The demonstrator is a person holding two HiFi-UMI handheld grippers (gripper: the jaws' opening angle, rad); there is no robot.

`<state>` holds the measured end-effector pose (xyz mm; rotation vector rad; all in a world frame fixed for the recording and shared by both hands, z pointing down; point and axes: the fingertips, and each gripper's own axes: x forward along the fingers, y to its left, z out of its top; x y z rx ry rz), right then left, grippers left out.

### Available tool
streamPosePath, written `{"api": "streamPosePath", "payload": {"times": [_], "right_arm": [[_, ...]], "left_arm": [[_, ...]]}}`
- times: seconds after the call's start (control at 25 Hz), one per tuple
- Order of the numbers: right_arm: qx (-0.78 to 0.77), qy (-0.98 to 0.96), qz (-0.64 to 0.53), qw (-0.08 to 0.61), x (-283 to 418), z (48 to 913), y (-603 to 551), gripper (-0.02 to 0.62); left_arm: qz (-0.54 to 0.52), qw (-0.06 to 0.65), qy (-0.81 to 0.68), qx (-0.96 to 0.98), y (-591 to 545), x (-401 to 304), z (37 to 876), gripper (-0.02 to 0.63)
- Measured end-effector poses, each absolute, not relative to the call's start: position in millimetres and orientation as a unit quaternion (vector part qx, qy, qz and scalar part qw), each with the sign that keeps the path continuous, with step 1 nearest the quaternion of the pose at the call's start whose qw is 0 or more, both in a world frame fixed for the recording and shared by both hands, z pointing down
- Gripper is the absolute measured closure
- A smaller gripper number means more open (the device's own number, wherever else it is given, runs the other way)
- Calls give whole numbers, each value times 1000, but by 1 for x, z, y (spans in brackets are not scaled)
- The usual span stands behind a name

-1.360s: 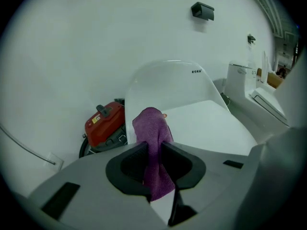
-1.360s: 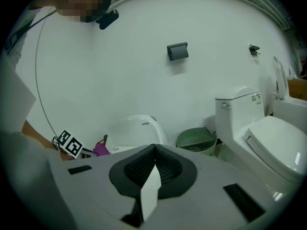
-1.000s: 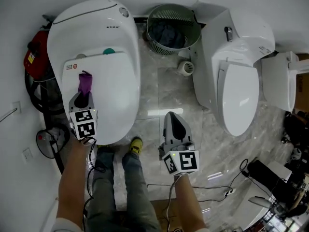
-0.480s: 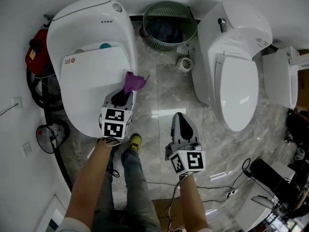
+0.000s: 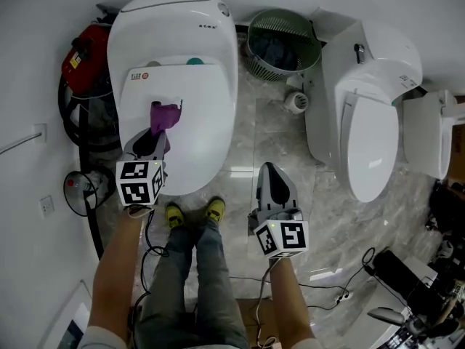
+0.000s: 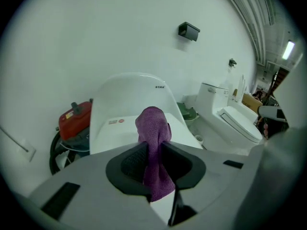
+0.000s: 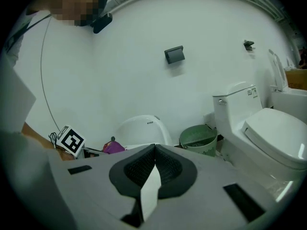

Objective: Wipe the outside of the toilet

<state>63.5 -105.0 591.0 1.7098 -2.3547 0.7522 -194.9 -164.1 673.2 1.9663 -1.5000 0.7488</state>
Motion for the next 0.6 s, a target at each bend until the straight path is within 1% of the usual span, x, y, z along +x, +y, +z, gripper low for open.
{"api": "streamPosePath", "payload": {"times": [0.2,0.32,0.44,0.6], "right_arm": [[568,-781,249,71,22,586,-103,588],[569,-782,244,75,0,581,-100,588],[569,-783,239,78,-17,576,-97,588],[571,-783,234,82,-24,577,-93,588]], "left_arm": [[290,279,-612,681,-147,-299,670,509],[296,288,-633,655,-134,-348,673,509],[307,290,-645,637,-124,-381,679,509],[315,300,-653,620,-118,-396,699,509]]}}
